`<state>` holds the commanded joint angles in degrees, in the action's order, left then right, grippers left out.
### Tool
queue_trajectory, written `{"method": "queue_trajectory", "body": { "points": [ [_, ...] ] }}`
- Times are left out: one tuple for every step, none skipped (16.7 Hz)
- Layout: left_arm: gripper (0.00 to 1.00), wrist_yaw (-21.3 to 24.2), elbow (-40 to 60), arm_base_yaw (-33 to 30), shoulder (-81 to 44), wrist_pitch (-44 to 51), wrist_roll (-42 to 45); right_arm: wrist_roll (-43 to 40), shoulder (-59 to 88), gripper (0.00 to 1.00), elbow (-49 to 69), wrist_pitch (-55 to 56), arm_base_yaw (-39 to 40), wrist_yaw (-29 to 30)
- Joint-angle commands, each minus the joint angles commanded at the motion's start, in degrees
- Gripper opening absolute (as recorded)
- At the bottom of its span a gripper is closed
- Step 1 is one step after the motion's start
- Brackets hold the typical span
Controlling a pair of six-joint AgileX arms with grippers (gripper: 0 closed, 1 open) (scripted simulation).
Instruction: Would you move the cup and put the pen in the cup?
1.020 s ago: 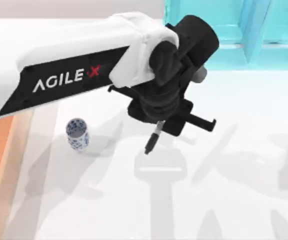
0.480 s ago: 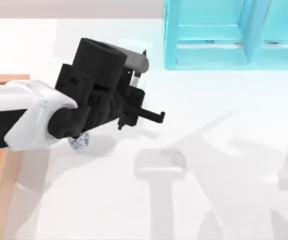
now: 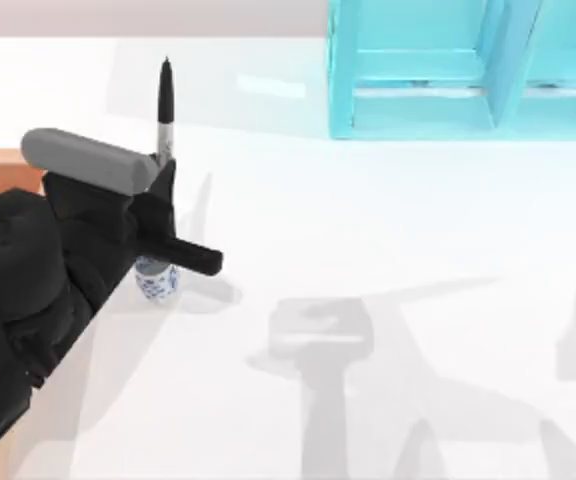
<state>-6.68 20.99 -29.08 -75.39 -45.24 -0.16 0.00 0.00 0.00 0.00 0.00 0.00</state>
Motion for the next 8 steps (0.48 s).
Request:
{"method": "queue_trajectory", "body": {
  "points": [
    [0.0,0.15,-3.07,0.64,1.81,-4.69,0.48,0.0,0.0,1.0,0.0,0.0,0.0,0.0],
    [0.0,0.29,-5.86,1.21,3.47,-9.0,0.9,0.0,0.0,1.0,0.0,0.0,0.0,0.0],
    [0.0,0.41,-8.35,1.72,4.97,-12.87,1.25,0.0,0.0,1.0,0.0,0.0,0.0,0.0],
    [0.0,0.52,-10.53,2.15,6.28,-16.27,1.55,0.0,0.0,1.0,0.0,0.0,0.0,0.0],
    [0.0,0.62,-12.37,2.51,7.4,-19.12,1.79,0.0,0.0,1.0,0.0,0.0,0.0,0.0],
    [0.0,0.7,-13.79,2.77,8.27,-21.29,1.97,0.0,0.0,1.0,0.0,0.0,0.0,0.0],
    [0.0,0.75,-14.83,2.97,8.91,-22.87,2.1,0.0,0.0,1.0,0.0,0.0,0.0,0.0],
    [0.0,0.79,-15.49,3.09,9.32,-23.86,2.18,0.0,0.0,1.0,0.0,0.0,0.0,0.0]
  ]
}}
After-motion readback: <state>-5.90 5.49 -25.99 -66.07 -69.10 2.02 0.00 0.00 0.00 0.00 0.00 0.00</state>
